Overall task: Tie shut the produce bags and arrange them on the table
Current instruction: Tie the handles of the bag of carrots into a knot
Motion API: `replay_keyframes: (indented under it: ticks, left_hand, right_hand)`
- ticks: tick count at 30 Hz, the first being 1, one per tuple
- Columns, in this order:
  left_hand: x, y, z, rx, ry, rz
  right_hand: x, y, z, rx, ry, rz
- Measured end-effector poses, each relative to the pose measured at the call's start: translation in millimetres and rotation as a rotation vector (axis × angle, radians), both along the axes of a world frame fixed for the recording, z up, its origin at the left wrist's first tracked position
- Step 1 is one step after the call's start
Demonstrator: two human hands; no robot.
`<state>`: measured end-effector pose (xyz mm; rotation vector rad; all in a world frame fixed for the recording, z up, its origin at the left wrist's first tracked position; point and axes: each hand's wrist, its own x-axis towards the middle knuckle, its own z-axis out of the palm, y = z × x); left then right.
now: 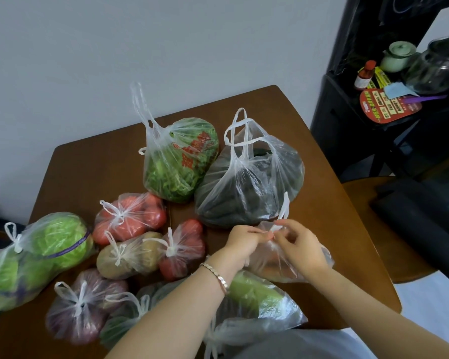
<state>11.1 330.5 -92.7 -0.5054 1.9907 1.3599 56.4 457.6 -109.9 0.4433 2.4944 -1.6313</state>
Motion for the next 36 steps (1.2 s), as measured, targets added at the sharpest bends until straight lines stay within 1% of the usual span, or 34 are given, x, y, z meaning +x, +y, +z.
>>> replay_keyframes:
  ticks: [3,5,7,10,13,15,17,21,24,26,29,32,34,35,36]
  left_hand:
    - [0,-1,3,0.053,-0.068,-0.003]
    - [1,-2,5,0.036,-0.048,-0.083]
    - [0,-3,5,0.017,0.001,-0.160]
    - [-1,-9,1,0.014,0.062,-0.225]
    - [-2,-12,-2,0.001,0.155,-0.298]
    - [-1,-12,-3,-0.019,0.220,-0.321]
    - [0,-11,-6,-0.030,0.249,-0.309]
    - [5,-14,-11,-0.024,0.222,-0.236]
    - [10,-13,-14,-0.019,0.328,-0.241]
    - [13,-12,-16,-0.024,0.402,-0.238]
    - [17,-12,-22,-0.012,0.477,-0.206]
    - [21,-11,-24,-0.026,0.541,-0.201]
    - [22,-9,-24,-0.040,0.550,-0.210]
    - [23,-7,-23,-0.046,0.533,-0.211]
    - [23,-4,-23,-0.047,0.491,-0.205]
  right_hand:
    - [4,8,4,0.225,0.113,0.276]
    - [3,10,9,0.296,0.148,0.379]
    - [-1,10,13,0.345,0.141,0.441]
    - [-9,9,20,0.452,0.030,0.556]
    - [-16,8,25,0.495,-0.091,0.639]
    - [-18,6,28,0.511,-0.144,0.649]
    - [-19,5,30,0.505,-0.161,0.609]
    - [-11,4,29,0.341,-0.072,0.405]
    - [-6,4,25,0.203,-0.046,0.277]
    - [-7,7,24,0.050,-0.058,0.172]
    - [-12,11,20,-0.219,-0.166,0.036]
    - [-15,17,16,-0.368,-0.321,0.045]
    - [-13,23,16,-0.584,-0.441,0.042]
    - [-11,26,16,-0.667,-0.469,0.040]
    - [-10,29,16,-0.684,-0.450,0.057]
